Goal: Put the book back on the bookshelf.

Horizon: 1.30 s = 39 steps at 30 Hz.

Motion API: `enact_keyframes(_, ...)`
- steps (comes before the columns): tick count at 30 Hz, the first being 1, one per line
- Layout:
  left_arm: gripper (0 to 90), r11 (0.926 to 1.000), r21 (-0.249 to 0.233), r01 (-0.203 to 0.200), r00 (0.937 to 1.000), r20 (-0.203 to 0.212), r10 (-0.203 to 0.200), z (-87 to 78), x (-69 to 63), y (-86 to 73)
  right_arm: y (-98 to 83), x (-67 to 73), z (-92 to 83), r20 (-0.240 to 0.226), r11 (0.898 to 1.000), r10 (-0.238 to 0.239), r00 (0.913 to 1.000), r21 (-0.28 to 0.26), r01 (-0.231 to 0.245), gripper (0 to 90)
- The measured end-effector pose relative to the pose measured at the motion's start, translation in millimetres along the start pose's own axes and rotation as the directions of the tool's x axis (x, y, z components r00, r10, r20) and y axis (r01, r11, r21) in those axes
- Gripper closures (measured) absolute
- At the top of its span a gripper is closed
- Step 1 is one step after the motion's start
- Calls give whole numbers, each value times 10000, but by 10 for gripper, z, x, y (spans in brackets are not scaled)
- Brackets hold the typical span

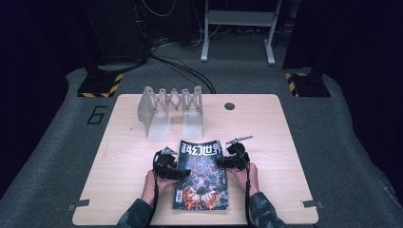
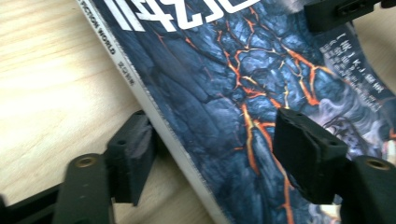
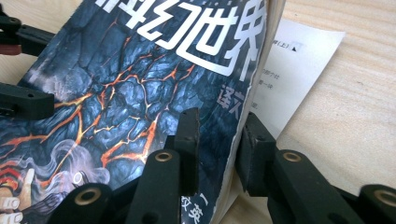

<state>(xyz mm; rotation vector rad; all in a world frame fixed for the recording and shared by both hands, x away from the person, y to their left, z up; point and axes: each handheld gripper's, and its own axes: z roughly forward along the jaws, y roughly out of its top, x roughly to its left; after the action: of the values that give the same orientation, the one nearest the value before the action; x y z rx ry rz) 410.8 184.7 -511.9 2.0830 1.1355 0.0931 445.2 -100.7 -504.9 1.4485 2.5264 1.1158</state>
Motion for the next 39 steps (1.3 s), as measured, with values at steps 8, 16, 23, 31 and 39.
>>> enact_keyframes(8,205,9997,119,210,9986,477,-215,53,70,97,-9,-30,10,-30,9997,-158,9999,-177,158,770)
enact_keyframes(16,218,9994,93,325,9969,711,-331,124,171,218,-7,-3,8,104,9994,-331,9994,-58,332,801)
enact_keyframes(23,232,9993,202,318,9943,1014,-337,208,208,333,-16,-15,10,64,9986,-507,9987,-135,508,803)
enact_keyframes(31,270,9995,319,84,9959,903,-113,238,172,366,-22,-23,13,9,9985,-486,9988,-241,486,802)
enact_keyframes(39,321,9973,676,-287,9937,1101,211,242,144,386,-24,-20,12,3,9987,-451,9990,-233,451,802)
